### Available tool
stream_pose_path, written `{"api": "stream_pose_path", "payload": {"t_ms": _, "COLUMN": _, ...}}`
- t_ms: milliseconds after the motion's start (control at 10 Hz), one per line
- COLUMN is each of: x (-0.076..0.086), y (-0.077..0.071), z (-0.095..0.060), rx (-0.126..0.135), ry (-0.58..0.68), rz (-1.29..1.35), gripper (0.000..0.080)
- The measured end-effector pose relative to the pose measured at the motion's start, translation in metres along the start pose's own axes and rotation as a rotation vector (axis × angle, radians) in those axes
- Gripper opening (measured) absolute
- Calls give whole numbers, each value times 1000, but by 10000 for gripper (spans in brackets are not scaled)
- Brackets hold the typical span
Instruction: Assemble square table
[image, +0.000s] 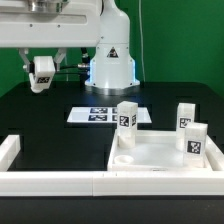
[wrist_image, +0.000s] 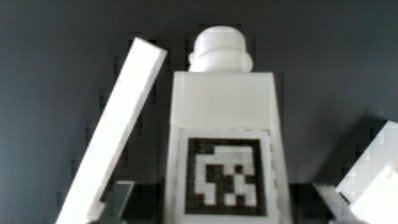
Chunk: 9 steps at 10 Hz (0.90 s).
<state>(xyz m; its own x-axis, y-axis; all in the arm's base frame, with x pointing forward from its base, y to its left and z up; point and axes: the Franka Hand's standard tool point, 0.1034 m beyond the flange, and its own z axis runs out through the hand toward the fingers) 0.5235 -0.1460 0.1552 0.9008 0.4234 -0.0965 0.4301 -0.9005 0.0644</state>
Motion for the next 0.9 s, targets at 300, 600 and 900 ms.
{"api": "stream_pose_path", "payload": {"t_ms": 300, "x": 61, "y": -37, "z": 0, "rx": -15, "ry": 193, "rz": 135, "gripper": 290}}
{"api": "stream_pose_path", "payload": {"t_ms": 600, "x": 119, "y": -41, "z": -23, "rx": -37, "ry": 335, "rz": 220, "gripper": 290}}
{"api": "stream_pose_path", "payload": {"t_ms": 900, "x": 109, "y": -18, "z": -25, "rx": -161, "ry": 445, "rz": 201, "gripper": 290}}
